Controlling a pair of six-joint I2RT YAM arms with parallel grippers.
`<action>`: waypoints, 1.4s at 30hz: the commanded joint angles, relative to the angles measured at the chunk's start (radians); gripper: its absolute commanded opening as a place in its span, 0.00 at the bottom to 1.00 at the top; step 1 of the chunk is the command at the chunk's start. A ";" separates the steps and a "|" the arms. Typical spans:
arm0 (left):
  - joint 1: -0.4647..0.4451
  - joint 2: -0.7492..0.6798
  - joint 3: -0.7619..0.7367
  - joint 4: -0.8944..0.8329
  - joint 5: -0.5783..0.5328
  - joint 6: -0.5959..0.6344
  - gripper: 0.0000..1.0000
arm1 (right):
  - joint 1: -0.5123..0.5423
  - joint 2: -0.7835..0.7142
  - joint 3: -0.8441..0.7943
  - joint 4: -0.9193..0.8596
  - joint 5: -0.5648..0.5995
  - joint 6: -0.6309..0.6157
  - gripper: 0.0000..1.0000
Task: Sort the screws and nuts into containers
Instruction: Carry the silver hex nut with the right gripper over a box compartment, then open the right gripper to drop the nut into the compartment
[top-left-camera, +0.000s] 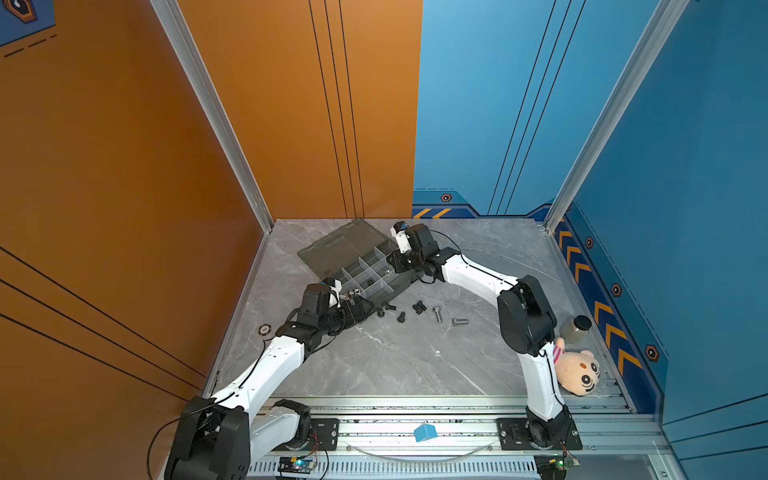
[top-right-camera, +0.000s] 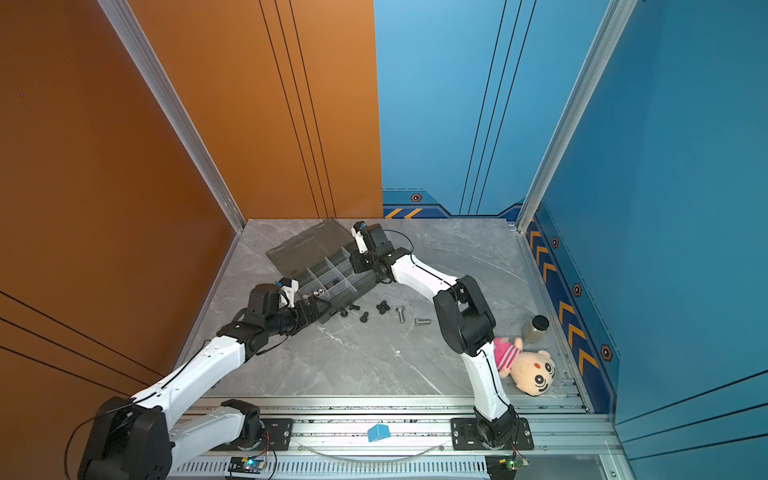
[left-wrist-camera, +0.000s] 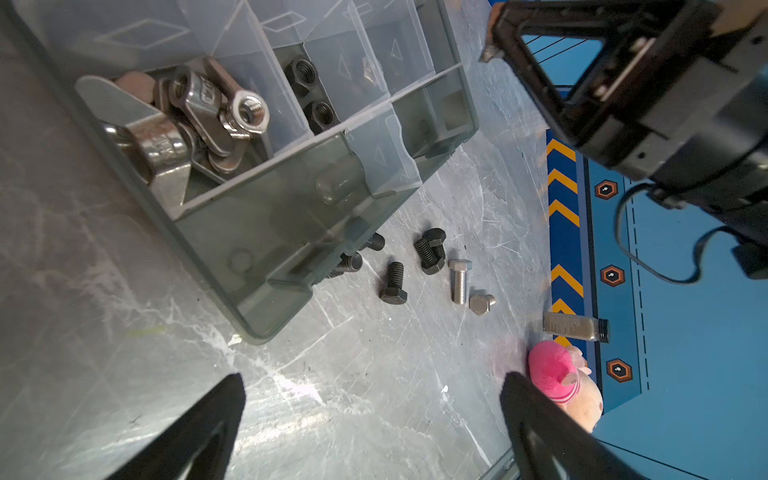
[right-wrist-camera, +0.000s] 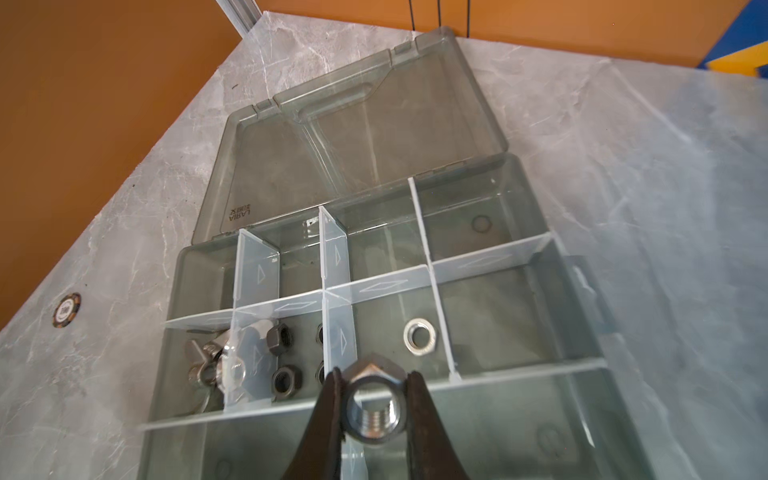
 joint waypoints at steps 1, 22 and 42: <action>0.003 -0.022 0.013 -0.026 0.006 -0.001 0.98 | 0.006 0.043 0.051 0.084 0.014 0.022 0.00; 0.007 -0.037 0.008 -0.038 0.001 -0.003 0.98 | 0.007 0.167 0.132 0.039 0.037 0.047 0.16; -0.044 -0.041 0.021 -0.082 -0.061 -0.020 0.98 | -0.007 0.116 0.114 -0.050 0.014 0.021 0.43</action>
